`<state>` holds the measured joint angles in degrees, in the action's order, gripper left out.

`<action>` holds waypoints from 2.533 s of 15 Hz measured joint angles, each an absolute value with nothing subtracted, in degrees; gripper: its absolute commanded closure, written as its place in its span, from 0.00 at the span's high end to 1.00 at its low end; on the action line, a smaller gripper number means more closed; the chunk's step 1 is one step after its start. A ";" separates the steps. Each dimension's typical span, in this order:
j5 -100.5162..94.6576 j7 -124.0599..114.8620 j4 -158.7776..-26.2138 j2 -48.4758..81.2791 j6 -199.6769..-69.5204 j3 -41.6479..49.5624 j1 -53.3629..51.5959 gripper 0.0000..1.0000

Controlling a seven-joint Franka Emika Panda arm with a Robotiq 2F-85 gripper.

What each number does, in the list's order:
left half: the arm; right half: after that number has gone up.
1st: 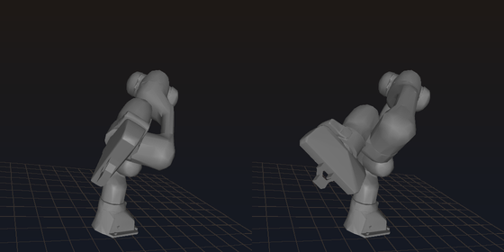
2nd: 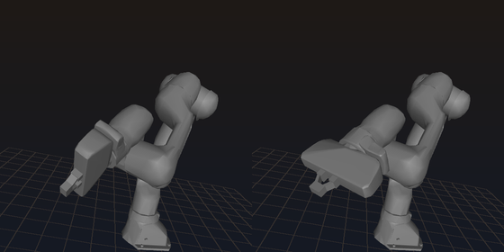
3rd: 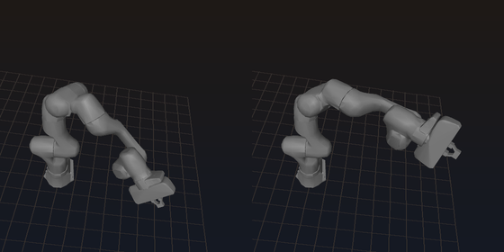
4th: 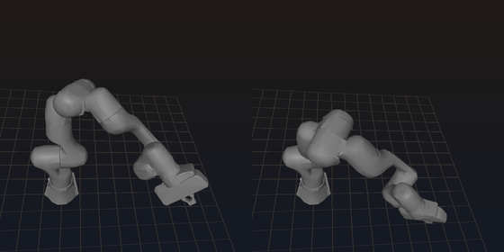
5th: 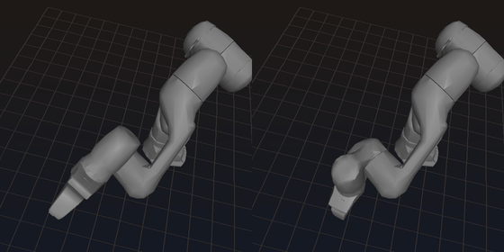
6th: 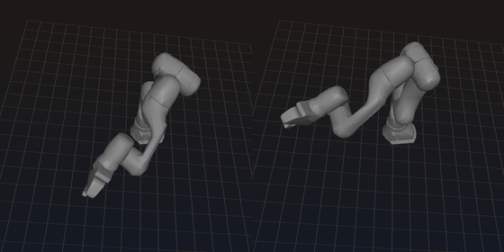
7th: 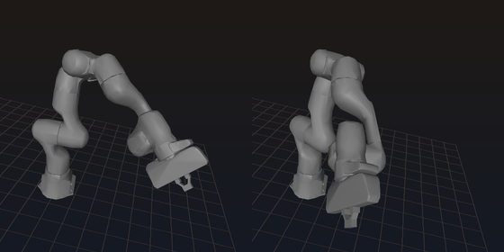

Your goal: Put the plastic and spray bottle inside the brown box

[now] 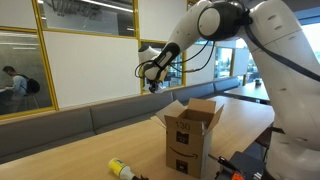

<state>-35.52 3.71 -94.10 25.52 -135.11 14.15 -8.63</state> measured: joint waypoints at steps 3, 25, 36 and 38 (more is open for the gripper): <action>-41.77 -4.38 -101.71 17.15 -125.04 13.74 -9.15 0.16; -37.64 -29.51 -148.33 -6.60 -140.11 8.87 8.67 0.34; -34.87 -29.77 -148.34 3.53 -152.77 12.00 12.42 1.00; -34.59 -29.81 -147.91 3.90 -153.10 12.12 12.37 1.00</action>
<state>-34.59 -29.81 -147.91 3.90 -153.10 12.12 12.37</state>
